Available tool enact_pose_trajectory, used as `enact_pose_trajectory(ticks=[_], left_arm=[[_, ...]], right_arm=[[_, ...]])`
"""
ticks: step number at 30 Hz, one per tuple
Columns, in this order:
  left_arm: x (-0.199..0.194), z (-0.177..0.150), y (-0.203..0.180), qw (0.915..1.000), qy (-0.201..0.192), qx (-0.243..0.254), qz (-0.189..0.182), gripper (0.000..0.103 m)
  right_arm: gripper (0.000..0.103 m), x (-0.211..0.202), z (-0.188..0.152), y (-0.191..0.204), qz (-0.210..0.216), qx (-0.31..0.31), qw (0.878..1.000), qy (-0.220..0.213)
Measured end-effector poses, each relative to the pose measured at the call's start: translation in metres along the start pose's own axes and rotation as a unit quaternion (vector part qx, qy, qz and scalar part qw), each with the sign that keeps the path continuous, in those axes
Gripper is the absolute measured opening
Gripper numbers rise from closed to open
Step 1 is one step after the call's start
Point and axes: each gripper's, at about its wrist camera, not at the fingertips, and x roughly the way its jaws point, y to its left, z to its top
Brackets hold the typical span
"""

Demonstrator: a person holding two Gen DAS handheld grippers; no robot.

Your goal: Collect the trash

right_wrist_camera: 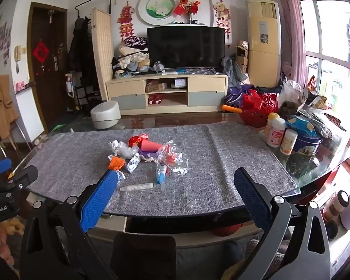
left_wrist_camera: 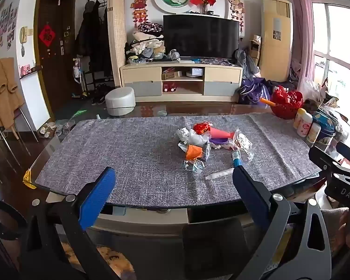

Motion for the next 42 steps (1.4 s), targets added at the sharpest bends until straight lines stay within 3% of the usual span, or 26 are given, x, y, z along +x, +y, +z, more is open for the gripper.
enact_pose_trajectory(ticks=[42], left_arm=[[-0.009,0.003,0.003,0.9999,-0.012,-0.004,0.001,0.095]], right_arm=[[0.1,-0.008,0.002,0.003,0.006,0.006,1.0,-0.003]])
